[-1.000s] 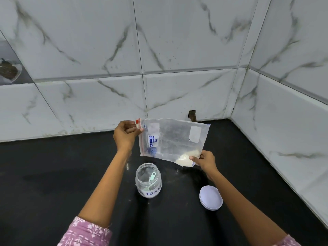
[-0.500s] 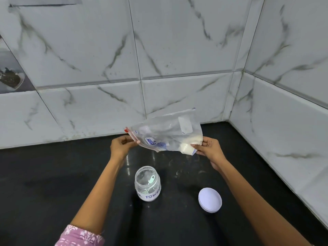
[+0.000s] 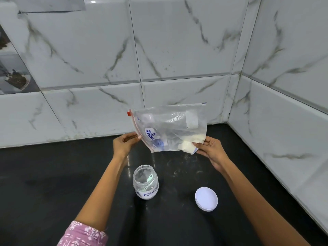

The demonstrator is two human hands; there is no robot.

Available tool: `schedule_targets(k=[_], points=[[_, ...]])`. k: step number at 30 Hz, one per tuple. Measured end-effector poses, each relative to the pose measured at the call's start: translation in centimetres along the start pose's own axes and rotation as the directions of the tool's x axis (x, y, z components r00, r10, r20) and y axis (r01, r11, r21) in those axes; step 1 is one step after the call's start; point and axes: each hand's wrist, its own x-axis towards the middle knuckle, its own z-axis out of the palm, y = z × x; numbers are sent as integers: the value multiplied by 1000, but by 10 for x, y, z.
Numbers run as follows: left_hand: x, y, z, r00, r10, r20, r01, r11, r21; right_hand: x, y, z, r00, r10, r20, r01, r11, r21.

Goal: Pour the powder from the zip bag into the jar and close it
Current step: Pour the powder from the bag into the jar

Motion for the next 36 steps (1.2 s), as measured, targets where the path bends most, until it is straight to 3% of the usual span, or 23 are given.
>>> schedule_targets(k=[5, 12, 18, 22, 27, 36], points=[[-10, -18, 1, 994, -62, 93, 49, 990, 134, -6, -3, 1, 1000, 4, 29, -4, 1000, 16], [-27, -36, 11, 976, -207, 72, 199, 975, 102, -15, -14, 5, 999, -7, 41, 2, 994, 108], [-28, -8, 10, 995, -92, 29, 88, 989, 118, -24, -23, 9, 998, -24, 53, 16, 990, 141], [-28, 20, 1, 998, 4, 55, -9, 996, 92, -32, -25, 9, 998, -29, 64, 25, 997, 66], [-44, 41, -11, 993, 34, 112, -44, 995, 92, -44, -28, 4, 996, -49, 68, 53, 997, -60], [-86, 33, -27, 999, 38, 37, -42, 991, 129, -64, -32, 3, 989, -116, 92, 135, 959, -248]])
